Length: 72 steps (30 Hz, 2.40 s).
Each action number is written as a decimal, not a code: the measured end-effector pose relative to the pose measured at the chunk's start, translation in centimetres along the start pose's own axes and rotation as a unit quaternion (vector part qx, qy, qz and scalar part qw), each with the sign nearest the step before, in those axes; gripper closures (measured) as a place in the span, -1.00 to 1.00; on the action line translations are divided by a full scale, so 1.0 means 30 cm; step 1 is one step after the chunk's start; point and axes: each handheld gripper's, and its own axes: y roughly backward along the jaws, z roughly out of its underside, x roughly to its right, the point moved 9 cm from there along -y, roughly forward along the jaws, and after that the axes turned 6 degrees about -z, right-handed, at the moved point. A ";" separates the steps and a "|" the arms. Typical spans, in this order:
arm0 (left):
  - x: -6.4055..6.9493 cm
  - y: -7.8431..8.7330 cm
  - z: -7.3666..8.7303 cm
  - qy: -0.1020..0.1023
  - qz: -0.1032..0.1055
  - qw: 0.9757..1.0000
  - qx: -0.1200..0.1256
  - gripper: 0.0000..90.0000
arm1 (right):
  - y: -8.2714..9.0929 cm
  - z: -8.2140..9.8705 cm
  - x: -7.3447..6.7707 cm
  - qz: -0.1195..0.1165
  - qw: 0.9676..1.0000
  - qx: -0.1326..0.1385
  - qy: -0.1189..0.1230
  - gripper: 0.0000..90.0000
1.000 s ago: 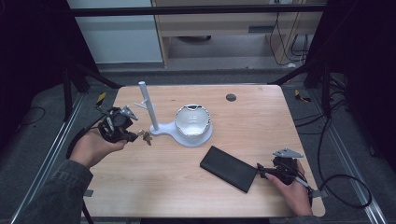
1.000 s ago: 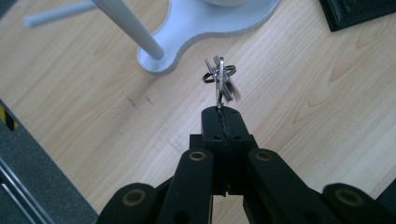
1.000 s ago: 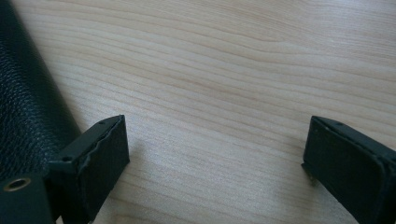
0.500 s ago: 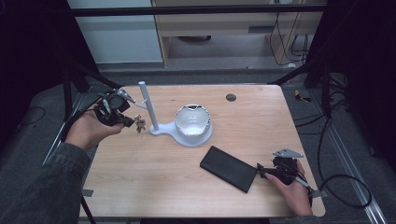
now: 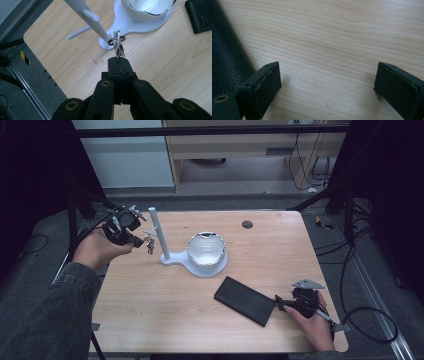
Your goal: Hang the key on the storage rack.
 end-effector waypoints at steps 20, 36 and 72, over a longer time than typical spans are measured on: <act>-0.055 -0.014 -0.061 0.003 -0.015 1.000 -0.015 1.00 | 0.000 0.000 0.000 0.000 1.000 0.000 0.000 -0.84; -0.063 -0.055 -0.080 0.003 -0.022 0.999 -0.025 1.00 | 0.000 0.000 -0.001 0.000 1.000 0.000 0.001 -0.84; -0.090 -0.095 -0.067 0.037 -0.026 0.999 0.025 0.92 | 0.001 0.001 -0.001 0.000 1.000 0.000 0.001 -0.84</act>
